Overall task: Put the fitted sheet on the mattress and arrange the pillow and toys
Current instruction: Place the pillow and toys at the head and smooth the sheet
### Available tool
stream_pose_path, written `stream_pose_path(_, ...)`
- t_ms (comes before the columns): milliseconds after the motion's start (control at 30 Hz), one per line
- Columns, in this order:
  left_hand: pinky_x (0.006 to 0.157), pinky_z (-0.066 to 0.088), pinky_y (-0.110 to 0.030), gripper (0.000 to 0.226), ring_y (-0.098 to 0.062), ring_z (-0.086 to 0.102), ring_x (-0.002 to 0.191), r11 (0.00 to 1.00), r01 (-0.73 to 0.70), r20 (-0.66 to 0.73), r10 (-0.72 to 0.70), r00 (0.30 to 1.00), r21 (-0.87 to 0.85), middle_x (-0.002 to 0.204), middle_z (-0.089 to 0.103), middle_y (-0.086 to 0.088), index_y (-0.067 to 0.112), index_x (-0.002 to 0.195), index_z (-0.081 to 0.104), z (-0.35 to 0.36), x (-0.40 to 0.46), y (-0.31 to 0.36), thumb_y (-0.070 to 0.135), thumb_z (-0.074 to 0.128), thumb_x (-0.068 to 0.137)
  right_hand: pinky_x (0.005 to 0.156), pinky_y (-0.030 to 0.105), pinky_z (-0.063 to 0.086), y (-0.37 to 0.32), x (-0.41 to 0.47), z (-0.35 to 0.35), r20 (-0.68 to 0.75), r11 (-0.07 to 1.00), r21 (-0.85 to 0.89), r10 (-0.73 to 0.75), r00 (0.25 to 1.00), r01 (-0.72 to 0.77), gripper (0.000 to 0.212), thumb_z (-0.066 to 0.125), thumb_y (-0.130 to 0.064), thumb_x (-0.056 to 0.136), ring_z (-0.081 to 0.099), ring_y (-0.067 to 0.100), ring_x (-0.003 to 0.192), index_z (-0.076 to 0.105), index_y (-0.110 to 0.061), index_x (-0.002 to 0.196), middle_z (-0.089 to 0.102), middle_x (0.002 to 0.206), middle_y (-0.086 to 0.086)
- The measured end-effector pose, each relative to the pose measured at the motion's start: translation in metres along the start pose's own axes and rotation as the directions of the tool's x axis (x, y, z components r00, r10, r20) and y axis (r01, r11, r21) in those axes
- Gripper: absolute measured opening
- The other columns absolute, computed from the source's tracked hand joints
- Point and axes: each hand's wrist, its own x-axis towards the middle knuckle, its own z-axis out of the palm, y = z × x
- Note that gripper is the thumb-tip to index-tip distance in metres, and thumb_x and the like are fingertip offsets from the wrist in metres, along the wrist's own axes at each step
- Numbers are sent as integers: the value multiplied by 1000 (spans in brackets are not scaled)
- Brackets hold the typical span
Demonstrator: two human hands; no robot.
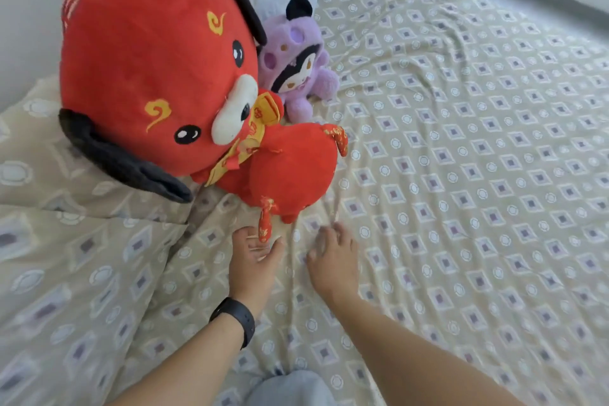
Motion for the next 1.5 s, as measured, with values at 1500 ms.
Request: stream_pose_path(1500,67,46,-29,11,-17,60,87,853,-108,363,-99,926,510,102,61,0,20,104,61,-36,-511,-60,28,57,97,90,32,50,174,-477,-323,397,908,-237,-234,888,345,46,51,-32,102,56,21,118,45,-24,147,47,143,-1)
